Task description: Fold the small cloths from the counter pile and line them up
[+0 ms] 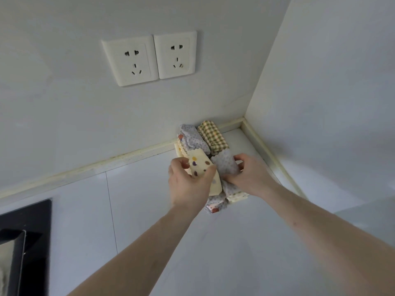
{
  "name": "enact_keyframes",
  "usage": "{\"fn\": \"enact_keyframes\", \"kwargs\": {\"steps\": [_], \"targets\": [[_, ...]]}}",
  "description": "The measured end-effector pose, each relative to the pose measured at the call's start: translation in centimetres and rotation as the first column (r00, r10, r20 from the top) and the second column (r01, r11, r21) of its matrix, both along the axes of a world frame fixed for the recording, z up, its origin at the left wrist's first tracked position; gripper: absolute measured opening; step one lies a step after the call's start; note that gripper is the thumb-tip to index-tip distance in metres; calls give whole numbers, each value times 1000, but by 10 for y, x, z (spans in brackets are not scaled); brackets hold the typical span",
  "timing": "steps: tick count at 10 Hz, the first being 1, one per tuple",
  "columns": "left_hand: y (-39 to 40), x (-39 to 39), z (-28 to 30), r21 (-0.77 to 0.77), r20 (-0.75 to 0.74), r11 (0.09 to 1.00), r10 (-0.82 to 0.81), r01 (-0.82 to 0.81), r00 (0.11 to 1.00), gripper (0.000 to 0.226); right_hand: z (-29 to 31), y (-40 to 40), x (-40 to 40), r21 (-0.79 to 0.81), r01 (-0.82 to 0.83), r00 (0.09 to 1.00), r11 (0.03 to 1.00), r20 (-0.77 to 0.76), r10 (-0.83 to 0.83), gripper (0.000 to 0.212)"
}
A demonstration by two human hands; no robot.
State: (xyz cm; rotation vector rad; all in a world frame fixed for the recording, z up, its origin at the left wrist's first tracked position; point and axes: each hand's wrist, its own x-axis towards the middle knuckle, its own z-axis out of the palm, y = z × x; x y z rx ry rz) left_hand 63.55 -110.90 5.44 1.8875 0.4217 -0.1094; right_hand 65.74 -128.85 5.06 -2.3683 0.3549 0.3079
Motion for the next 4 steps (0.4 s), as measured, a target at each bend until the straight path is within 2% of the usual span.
{"fn": "enact_keyframes", "kwargs": {"steps": [1, 2, 4], "targets": [[-6, 5, -2, 67, -48, 994, -78, 81, 996, 59, 3, 0, -4, -40, 58, 996, 998, 75, -55, 77], [-1, 7, -2, 53, -44, 997, -59, 61, 997, 61, 6, -1, -8, -44, 87, 991, 995, 101, -82, 80], [11, 1, 6, 77, -12, 995, -55, 56, 998, 56, 16, 0, -18, 90, 175, 983, 980, 46, -180, 67]]}}
